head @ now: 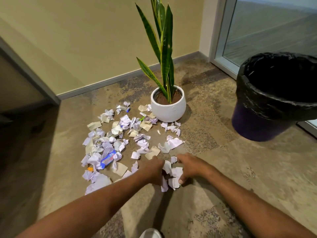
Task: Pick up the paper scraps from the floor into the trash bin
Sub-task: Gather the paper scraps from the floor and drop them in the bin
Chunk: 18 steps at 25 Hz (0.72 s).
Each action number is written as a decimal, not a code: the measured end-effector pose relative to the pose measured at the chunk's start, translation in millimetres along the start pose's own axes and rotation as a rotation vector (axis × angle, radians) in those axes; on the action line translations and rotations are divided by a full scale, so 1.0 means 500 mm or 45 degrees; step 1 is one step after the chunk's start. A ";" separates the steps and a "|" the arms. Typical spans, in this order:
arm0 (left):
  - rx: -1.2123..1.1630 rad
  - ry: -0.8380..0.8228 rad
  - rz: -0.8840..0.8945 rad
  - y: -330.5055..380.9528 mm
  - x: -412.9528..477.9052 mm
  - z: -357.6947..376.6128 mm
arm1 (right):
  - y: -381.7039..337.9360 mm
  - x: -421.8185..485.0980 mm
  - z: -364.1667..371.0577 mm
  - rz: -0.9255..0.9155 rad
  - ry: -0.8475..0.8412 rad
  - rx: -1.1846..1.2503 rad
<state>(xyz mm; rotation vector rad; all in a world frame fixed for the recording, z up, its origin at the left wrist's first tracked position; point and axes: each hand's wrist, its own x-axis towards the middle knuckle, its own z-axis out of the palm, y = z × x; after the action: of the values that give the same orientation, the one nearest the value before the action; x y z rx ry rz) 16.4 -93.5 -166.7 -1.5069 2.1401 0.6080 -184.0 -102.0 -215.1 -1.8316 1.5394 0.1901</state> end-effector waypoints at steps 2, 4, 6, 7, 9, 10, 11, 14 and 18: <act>-0.060 0.018 -0.018 -0.001 -0.011 0.047 | -0.005 -0.005 0.028 -0.006 0.013 -0.076; -0.136 0.065 -0.025 0.000 -0.018 0.095 | -0.017 -0.008 0.045 -0.041 0.109 -0.121; -0.233 0.163 -0.017 0.005 -0.020 0.132 | -0.026 -0.003 0.052 -0.078 0.152 -0.142; -0.290 0.223 -0.013 0.009 -0.019 0.144 | -0.028 0.001 0.053 -0.095 0.150 -0.141; -0.443 0.316 -0.037 0.016 -0.019 0.155 | -0.033 0.011 0.054 -0.148 0.141 -0.139; -0.517 0.349 -0.056 0.018 -0.020 0.156 | -0.034 0.014 0.054 -0.177 0.130 -0.141; -0.586 0.376 -0.076 0.017 -0.020 0.157 | -0.036 0.016 0.055 -0.208 0.119 -0.139; -0.741 0.476 -0.147 0.016 -0.022 0.157 | -0.044 0.018 0.055 -0.271 0.115 -0.133; -0.876 0.547 -0.244 0.026 -0.029 0.160 | -0.055 0.007 0.056 -0.251 0.139 -0.101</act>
<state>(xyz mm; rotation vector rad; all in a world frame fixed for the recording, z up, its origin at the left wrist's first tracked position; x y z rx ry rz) 17.3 -31.8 -221.2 -2.3582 2.1496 1.1088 -149.0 -87.2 -225.9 -2.0728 1.4304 0.0595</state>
